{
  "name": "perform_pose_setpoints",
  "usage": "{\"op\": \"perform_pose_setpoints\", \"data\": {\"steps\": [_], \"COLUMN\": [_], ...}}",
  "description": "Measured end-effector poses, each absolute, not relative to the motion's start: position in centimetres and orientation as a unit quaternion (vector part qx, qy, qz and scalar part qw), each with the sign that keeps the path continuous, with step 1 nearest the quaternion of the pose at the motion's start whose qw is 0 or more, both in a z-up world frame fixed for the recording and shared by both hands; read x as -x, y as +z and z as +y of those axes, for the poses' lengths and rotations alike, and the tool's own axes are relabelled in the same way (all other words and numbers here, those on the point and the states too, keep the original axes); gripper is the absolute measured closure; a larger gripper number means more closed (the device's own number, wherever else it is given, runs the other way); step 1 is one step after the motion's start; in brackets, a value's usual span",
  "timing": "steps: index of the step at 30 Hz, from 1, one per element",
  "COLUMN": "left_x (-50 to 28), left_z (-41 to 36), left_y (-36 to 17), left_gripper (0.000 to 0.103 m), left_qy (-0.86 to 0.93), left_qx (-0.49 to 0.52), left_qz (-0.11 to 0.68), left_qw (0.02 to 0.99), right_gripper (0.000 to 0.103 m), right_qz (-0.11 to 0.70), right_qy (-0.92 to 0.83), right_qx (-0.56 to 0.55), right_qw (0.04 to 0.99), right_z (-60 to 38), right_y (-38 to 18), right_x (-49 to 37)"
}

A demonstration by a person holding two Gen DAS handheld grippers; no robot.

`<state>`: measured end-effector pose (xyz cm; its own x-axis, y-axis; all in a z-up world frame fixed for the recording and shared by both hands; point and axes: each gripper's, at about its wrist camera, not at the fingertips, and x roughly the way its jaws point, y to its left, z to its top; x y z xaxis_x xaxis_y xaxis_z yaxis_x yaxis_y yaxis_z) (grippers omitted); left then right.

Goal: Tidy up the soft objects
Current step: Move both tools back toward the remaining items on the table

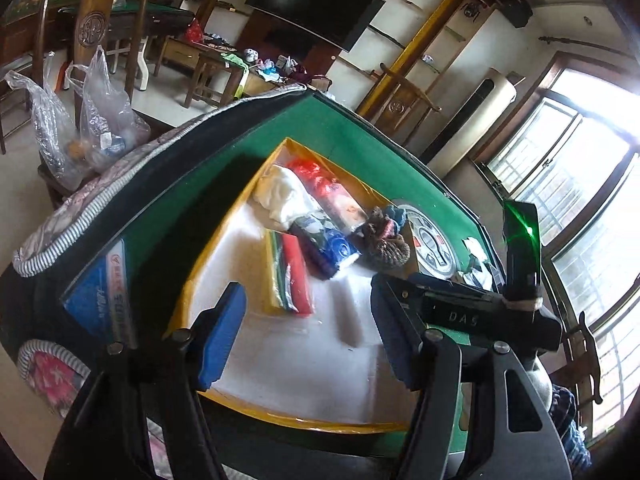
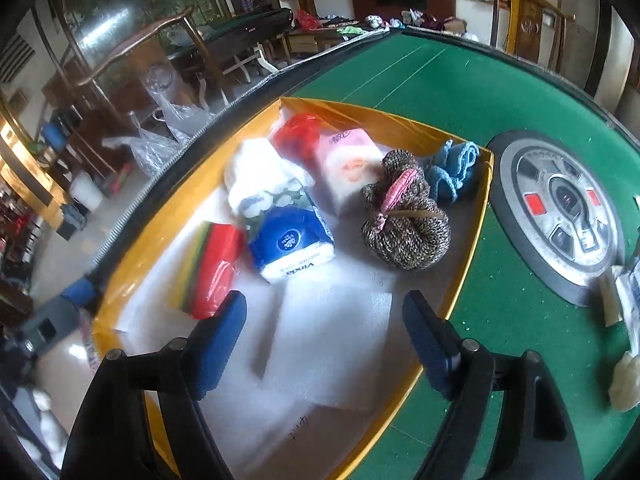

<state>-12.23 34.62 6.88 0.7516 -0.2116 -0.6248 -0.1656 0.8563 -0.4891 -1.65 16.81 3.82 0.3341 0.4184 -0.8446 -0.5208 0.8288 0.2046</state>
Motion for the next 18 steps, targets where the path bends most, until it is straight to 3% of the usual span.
{"op": "perform_pose_setpoints", "data": {"steps": [5,11,15,18], "left_x": [13.1,14.0,13.2,12.6], "left_z": [33.8,32.5,29.1,26.1], "left_y": [7.4,8.2,8.5,8.4], "left_gripper": [0.039,0.035,0.035,0.035], "left_qy": [-0.024,-0.08,-0.124,-0.157], "left_qx": [0.27,0.306,0.29,0.272], "left_qz": [0.346,0.327,0.33,0.344], "left_qw": [0.898,0.891,0.889,0.885], "right_gripper": [0.027,0.027,0.026,0.027], "right_qz": [0.471,0.344,0.439,0.466], "right_qy": [0.289,0.154,0.085,0.044], "right_qx": [-0.019,0.014,-0.034,-0.071], "right_qw": [0.833,0.926,0.894,0.881], "right_z": [12.3,0.3,-8.1,-12.7], "right_y": [6.7,11.6,8.8,6.1], "right_x": [1.5,4.3,1.8,0.9]}}
